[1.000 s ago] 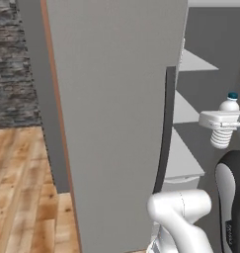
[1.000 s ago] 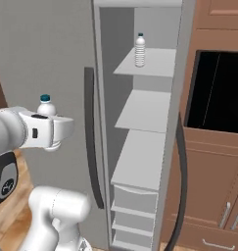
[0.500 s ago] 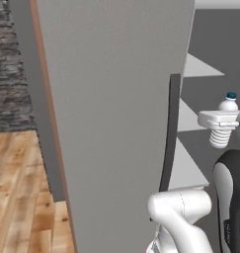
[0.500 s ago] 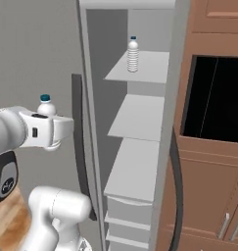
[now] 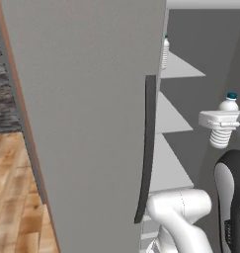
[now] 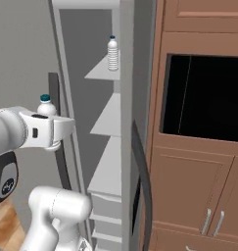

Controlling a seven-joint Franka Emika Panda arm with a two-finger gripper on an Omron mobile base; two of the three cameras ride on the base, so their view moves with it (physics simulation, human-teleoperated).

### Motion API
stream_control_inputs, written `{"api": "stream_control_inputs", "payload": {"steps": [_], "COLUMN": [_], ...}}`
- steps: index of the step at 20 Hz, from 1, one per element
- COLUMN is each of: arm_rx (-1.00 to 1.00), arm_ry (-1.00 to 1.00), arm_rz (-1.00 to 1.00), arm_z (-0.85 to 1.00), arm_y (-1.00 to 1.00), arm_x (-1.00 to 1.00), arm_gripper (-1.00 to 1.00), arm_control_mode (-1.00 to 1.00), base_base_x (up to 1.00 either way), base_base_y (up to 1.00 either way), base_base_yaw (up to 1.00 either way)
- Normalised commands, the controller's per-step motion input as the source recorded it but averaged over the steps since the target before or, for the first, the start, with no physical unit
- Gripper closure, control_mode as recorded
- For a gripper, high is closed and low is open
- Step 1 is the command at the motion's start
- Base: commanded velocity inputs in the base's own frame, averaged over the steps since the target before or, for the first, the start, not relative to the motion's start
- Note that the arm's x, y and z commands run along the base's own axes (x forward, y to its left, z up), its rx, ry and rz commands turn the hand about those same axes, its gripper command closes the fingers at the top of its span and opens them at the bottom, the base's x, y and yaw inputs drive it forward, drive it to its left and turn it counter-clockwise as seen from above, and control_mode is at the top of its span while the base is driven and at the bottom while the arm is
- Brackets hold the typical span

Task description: Take the bottled waters from the counter and place them in the freezer to freeze. Close the freezer door after placing the bottles.

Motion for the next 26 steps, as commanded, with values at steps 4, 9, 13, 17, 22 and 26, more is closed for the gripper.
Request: {"api": "stream_control_inputs", "payload": {"steps": [4,9,13,17,22,26], "arm_rx": [0.00,0.00,0.00,0.00,0.00,0.00], "arm_ry": [0.00,0.00,0.00,0.00,0.00,0.00], "arm_rz": [0.00,0.00,0.00,0.00,0.00,-0.04], "arm_z": [0.00,0.00,0.00,0.00,0.00,0.00], "arm_y": [0.00,0.00,0.00,0.00,0.00,0.00], "arm_x": [0.00,0.00,0.00,0.00,0.00,0.05], "arm_gripper": [1.00,1.00,1.00,1.00,1.00,1.00], "arm_control_mode": [1.00,1.00,1.00,1.00,1.00,-1.00], "base_base_x": [0.01,0.02,0.00,0.00,0.05,0.08], "base_base_y": [-0.41,-0.27,0.00,0.00,0.00,0.00], "base_base_yaw": [-0.06,-0.08,-0.05,-0.03,-0.03,-0.07]}}
